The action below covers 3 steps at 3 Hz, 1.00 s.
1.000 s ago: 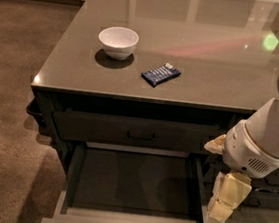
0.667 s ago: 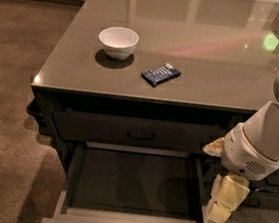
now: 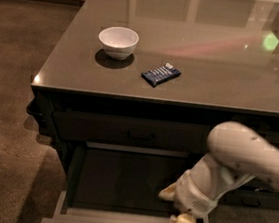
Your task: Close middle drawer
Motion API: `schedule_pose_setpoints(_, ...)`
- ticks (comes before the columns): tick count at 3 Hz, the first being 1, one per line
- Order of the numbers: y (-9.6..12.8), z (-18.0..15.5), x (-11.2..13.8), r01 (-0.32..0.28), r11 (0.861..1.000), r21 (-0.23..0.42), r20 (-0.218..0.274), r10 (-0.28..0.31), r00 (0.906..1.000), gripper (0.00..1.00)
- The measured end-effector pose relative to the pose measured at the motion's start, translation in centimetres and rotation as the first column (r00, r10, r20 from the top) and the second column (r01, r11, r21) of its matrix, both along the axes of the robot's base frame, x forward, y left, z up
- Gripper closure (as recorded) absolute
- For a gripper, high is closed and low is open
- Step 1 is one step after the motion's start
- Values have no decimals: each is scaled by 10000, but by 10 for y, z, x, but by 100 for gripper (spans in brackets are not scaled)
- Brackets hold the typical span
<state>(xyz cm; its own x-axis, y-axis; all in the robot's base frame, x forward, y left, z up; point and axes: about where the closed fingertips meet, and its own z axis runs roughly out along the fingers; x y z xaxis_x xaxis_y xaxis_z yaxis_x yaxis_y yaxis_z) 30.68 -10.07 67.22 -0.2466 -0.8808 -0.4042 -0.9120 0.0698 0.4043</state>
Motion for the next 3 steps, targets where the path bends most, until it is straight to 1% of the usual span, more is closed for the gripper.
schedule_pose_setpoints(1, 28, -51, -18, -399, 9920, 1200, -619, 475, 9969, 0)
schedule_pose_setpoints(2, 28, -51, -18, -399, 9920, 1198, -618, 475, 9970, 0)
schedule_pose_setpoints(3, 28, -66, -20, -251, 9891, 1453, -869, 380, 9955, 0)
